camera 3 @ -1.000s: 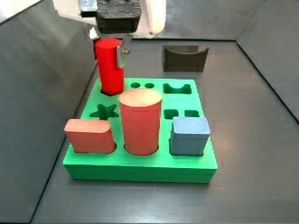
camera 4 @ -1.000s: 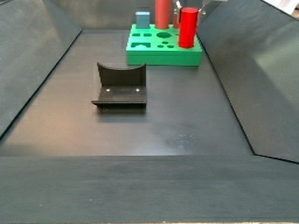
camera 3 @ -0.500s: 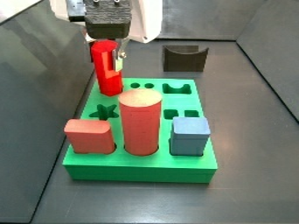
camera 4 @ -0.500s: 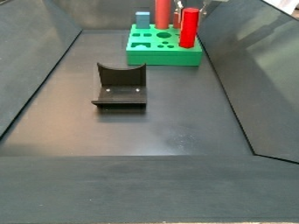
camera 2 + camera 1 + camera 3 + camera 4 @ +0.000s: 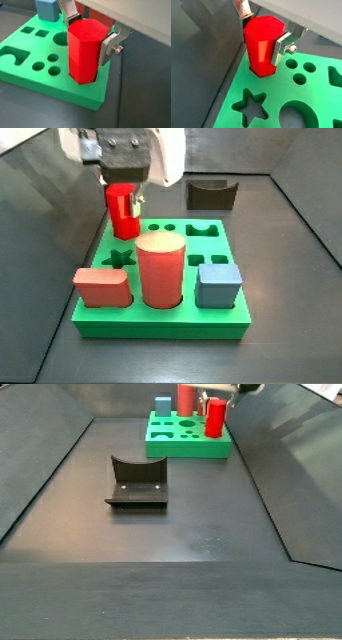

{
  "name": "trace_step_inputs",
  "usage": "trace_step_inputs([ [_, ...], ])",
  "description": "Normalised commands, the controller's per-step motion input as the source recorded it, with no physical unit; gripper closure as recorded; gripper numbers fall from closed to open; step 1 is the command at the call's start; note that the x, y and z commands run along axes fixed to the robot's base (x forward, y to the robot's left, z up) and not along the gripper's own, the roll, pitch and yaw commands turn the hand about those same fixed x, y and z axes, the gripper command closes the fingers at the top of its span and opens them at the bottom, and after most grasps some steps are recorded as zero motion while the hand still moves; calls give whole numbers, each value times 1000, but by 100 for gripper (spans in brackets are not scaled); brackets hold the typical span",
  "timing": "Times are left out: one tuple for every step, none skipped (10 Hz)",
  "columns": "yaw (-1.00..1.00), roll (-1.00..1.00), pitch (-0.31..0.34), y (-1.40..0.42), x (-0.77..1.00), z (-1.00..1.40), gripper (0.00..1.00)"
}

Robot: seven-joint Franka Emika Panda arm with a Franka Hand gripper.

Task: Pick up the hexagon object. Move up. Place the hexagon object on the fixture. Regrasp the hexagon object. Move to above the board. Insert the hexagon object.
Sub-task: Insert the hexagon object.

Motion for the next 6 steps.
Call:
trace_step_inputs([
  [0,-14,-44,54,9,-709,100],
  [-31,-70,-43,137,134,-994,100],
  [-6,0,-94,80,0,-1000,100],
  [0,47,0,-23,0,0,100],
  [0,4,0,0,0,0,100],
  [0,0,0,0,0,0,100],
])
